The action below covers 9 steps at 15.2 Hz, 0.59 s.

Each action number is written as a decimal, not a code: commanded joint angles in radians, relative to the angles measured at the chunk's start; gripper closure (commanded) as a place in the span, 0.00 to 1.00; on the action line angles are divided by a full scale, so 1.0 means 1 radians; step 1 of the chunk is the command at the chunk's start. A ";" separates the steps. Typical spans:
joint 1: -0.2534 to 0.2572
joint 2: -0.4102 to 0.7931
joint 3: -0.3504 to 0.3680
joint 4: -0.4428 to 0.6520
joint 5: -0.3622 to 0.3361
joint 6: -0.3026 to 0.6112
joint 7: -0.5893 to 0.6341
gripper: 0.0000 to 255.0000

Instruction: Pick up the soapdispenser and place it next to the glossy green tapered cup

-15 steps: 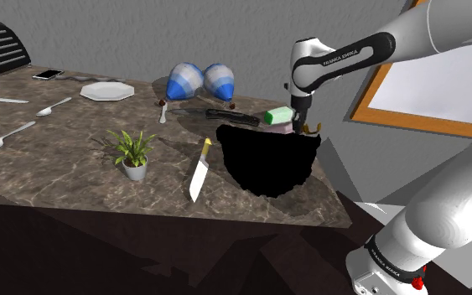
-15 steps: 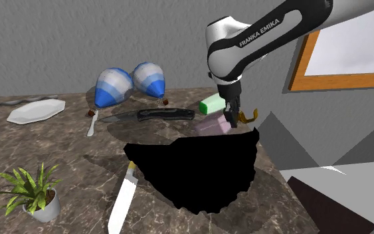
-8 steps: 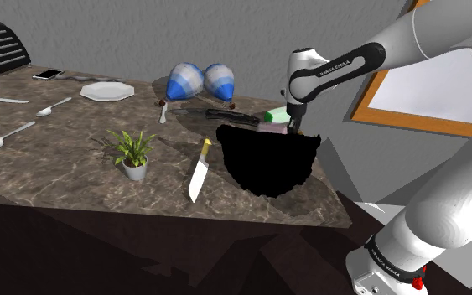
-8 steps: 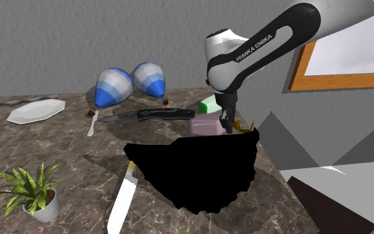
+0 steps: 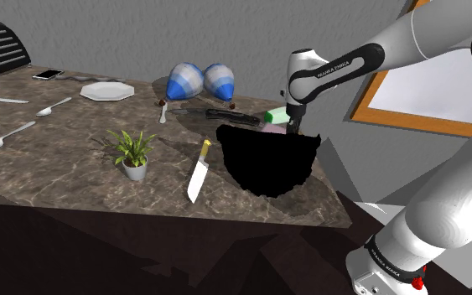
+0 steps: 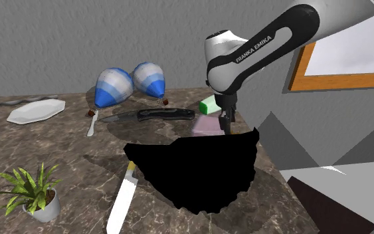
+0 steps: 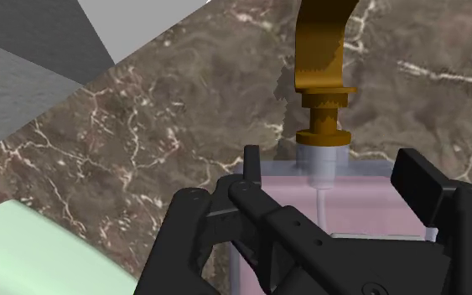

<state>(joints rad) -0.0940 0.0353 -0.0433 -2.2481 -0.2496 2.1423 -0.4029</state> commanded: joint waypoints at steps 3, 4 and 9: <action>0.000 0.000 0.000 0.000 0.000 0.000 0.000 0.00; 0.000 0.000 0.000 0.000 0.000 0.000 0.000 0.00; 0.013 -0.046 0.013 0.078 0.019 -0.126 -0.010 0.00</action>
<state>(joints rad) -0.0831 -0.0061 -0.0324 -2.1784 -0.2328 2.0318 -0.4130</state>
